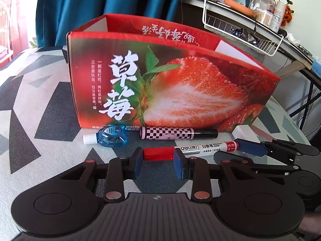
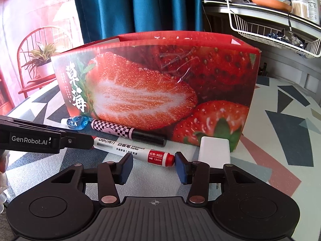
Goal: Organize rigid objects
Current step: 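Lift the red marker with the left gripper over the box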
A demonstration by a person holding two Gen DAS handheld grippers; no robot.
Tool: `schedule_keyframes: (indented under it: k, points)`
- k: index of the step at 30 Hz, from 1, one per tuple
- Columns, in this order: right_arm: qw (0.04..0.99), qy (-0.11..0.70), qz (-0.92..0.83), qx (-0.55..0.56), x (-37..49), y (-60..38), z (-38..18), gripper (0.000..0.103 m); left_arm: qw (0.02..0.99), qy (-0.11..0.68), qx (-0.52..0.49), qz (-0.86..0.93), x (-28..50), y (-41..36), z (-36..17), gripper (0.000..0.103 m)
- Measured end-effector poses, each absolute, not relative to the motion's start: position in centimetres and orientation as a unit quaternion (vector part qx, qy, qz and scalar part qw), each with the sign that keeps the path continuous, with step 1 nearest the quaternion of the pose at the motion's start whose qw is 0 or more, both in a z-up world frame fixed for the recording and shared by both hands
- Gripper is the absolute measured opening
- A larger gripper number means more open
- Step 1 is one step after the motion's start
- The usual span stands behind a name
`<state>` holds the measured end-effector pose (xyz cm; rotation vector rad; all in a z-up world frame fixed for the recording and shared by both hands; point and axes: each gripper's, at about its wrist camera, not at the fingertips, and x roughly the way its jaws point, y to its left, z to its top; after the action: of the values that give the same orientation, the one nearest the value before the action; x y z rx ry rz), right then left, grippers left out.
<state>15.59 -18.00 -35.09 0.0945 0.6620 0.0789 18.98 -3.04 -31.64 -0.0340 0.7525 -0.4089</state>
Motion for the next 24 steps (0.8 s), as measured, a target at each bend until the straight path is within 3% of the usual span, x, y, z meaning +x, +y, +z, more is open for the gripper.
schedule_keyframes:
  k: [11, 24]
  points:
    - [0.965, 0.261, 0.028, -0.017, 13.2, -17.0, -30.8, 0.042, 0.929, 0.309, -0.012, -0.204, 16.9, -3.2, -26.9, 0.035]
    - [0.98, 0.198, 0.028, -0.017, 13.2, -17.3, -24.1, 0.043, 0.95, 0.237, -0.022, -0.202, 16.3, -2.8, -20.6, 0.036]
